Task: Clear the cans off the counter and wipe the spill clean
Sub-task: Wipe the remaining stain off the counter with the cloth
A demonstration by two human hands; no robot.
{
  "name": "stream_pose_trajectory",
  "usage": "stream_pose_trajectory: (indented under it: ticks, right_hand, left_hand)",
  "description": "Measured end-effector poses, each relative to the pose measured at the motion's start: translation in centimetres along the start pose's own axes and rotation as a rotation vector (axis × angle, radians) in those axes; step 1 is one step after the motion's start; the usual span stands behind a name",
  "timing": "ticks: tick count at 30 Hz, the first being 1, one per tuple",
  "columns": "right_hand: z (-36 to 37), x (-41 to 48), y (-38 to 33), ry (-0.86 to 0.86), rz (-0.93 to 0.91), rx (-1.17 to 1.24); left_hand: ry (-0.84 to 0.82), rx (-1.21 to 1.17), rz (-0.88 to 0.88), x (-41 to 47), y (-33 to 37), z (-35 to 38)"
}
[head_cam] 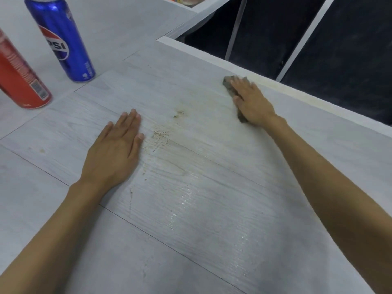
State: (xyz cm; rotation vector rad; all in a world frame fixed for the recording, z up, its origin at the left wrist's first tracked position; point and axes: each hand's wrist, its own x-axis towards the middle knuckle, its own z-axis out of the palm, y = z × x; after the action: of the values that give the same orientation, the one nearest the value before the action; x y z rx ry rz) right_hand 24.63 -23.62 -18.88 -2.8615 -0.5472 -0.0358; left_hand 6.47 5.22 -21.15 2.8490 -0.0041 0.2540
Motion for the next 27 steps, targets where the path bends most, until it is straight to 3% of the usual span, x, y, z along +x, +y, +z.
stream_pose_trajectory:
  ticks: [3, 6, 8, 10, 14, 18, 21, 24, 27]
  right_hand:
    - [0.3, 4.7, 0.1, -0.002, 0.137, -0.005]
    - [2.7, 5.2, -6.1, -0.004, -0.067, 0.015]
    - [3.8, 1.2, -11.5, 0.009, -0.272, 0.040]
    - [4.2, -4.7, -14.8, -0.021, -0.358, 0.068]
    - [2.3, -10.0, -11.6, 0.020, -0.392, 0.122]
    - [0.1, -2.6, -3.8, 0.008, -0.147, -0.007]
    - [1.1, 2.4, -4.0, 0.000, 0.022, -0.069]
    - [4.4, 2.2, -10.4, 0.023, -0.225, -0.064]
    - [5.2, -4.9, -16.0, 0.022, -0.401, 0.011]
  left_hand:
    - [0.003, 0.005, -0.001, 0.0, -0.1, 0.0]
    - [-0.001, 0.002, -0.005, 0.0, -0.2, 0.1]
    - [0.000, -0.003, -0.017, -0.1, -0.1, 0.1]
    - [0.003, -0.008, -0.026, -0.2, -0.1, 0.0]
    - [0.004, -0.003, -0.014, -0.3, -0.2, -0.1]
    - [-0.010, 0.001, -0.007, -0.1, 0.0, -0.1]
    - [-0.018, 0.002, -0.008, -0.1, -0.1, -0.1]
    - [-0.012, -0.012, -0.012, -0.1, -0.1, -0.2]
    - [-0.008, -0.012, -0.009, -0.2, -0.1, -0.3]
